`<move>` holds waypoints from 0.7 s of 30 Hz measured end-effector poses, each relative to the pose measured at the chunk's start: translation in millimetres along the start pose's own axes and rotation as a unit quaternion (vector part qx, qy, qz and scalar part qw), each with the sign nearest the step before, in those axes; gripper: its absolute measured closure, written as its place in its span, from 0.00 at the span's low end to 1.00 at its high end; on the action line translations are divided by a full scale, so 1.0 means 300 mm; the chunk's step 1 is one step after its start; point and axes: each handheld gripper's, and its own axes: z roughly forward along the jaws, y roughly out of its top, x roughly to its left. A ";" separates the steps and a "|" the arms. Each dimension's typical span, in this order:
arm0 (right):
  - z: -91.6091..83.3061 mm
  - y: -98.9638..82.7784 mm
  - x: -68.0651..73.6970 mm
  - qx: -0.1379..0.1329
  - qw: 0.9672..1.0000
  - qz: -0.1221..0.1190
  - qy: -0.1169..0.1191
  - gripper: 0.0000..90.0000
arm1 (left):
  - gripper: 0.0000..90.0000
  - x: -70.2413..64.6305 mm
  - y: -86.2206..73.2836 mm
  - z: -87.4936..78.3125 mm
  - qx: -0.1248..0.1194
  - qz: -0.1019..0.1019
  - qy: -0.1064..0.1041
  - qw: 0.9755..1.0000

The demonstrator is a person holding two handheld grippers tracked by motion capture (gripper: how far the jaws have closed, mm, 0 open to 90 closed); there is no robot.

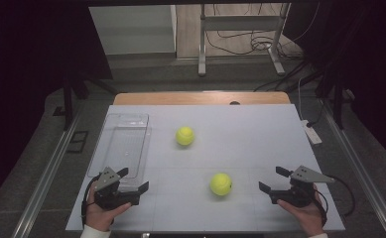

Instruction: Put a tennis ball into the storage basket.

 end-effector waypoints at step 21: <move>0.014 -0.012 0.003 0.011 1.000 -0.003 0.002 0.13 | 0.10 -0.001 0.006 -0.008 -0.012 -0.014 -0.004 1.000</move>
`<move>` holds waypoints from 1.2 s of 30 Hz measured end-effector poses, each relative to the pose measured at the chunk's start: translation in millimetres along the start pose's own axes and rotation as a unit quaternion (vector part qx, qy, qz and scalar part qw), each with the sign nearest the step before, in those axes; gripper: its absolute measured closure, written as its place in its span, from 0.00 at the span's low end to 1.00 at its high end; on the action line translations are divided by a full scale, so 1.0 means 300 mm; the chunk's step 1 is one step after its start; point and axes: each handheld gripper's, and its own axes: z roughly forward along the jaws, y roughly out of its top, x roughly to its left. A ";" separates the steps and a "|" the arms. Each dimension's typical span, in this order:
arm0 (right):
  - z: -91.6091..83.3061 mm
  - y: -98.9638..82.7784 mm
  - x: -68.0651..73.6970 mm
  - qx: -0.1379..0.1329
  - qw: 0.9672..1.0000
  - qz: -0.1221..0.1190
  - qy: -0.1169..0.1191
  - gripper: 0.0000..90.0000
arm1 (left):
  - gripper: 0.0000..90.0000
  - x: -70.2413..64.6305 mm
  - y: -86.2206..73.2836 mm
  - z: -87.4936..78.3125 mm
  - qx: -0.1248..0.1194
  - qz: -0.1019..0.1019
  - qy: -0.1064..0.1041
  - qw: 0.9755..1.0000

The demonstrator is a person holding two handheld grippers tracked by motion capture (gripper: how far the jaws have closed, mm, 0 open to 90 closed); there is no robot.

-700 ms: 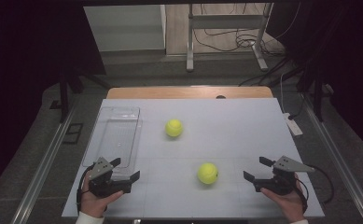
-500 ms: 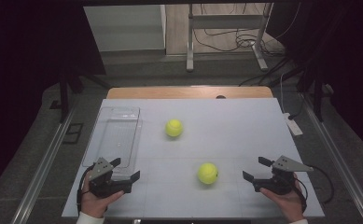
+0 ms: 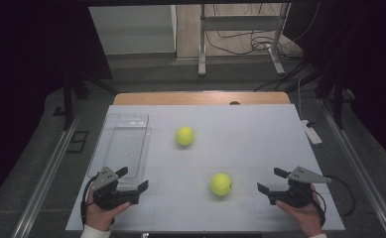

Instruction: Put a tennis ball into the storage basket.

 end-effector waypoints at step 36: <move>-0.005 -0.017 -0.022 0.004 1.000 0.007 -0.004 0.14 | 0.11 -0.062 0.075 0.003 0.002 0.024 -0.011 1.000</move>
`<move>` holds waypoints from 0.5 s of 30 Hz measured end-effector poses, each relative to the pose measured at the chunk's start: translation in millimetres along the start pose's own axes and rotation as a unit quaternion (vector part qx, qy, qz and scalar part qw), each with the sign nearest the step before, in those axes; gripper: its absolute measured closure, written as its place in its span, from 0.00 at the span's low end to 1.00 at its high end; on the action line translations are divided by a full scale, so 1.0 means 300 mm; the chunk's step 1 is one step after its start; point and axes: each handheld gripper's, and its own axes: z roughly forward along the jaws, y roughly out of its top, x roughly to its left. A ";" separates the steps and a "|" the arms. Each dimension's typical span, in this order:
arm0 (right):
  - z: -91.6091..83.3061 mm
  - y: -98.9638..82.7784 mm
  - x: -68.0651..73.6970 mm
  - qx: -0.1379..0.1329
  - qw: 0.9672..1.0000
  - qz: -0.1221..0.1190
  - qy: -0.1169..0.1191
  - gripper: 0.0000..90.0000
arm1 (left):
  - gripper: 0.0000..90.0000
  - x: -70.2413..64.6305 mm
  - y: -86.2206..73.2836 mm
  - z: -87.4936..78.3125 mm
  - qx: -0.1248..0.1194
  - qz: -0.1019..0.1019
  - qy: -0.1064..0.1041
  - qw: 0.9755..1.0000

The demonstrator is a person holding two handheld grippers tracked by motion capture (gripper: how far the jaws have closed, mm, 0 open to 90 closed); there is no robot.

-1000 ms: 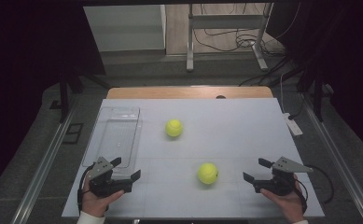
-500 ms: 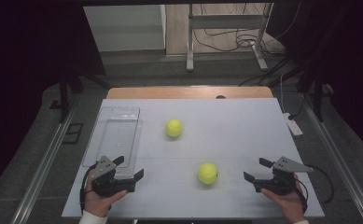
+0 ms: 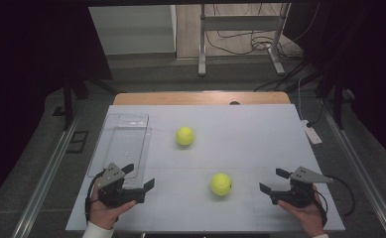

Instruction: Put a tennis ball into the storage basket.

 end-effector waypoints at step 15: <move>-0.004 -0.002 -0.001 0.000 1.000 0.000 -0.002 0.14 | 0.12 -0.037 0.045 0.030 0.005 0.012 -0.010 1.000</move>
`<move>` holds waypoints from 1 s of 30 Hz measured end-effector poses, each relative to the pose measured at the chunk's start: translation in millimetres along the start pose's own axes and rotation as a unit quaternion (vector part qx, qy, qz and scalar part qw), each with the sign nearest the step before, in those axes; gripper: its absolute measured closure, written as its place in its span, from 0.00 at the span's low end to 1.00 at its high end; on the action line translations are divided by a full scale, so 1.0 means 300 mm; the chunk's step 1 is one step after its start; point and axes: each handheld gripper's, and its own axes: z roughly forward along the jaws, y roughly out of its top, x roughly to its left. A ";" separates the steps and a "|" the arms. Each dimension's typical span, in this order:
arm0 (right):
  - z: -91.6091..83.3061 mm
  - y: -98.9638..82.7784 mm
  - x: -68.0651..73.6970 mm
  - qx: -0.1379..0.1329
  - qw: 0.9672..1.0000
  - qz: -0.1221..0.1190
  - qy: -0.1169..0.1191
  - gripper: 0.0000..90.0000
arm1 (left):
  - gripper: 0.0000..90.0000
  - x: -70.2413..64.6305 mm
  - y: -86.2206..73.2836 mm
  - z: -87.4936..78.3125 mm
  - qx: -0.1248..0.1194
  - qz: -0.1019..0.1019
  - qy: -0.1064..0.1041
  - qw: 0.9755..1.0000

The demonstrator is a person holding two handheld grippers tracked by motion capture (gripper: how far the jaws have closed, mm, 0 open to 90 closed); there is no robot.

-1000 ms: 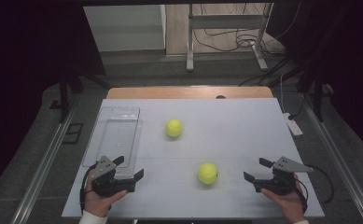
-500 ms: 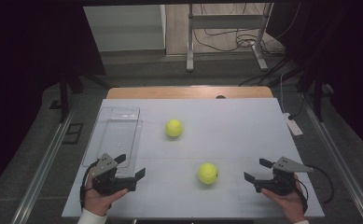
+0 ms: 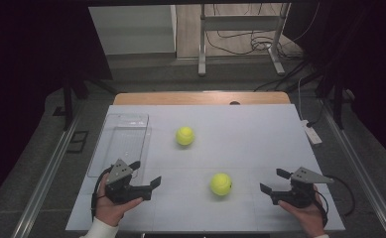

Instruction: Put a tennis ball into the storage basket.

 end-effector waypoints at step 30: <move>0.000 -0.003 -0.004 0.002 1.000 0.002 -0.001 0.14 | 0.12 -0.051 0.030 0.081 0.016 0.016 -0.039 0.999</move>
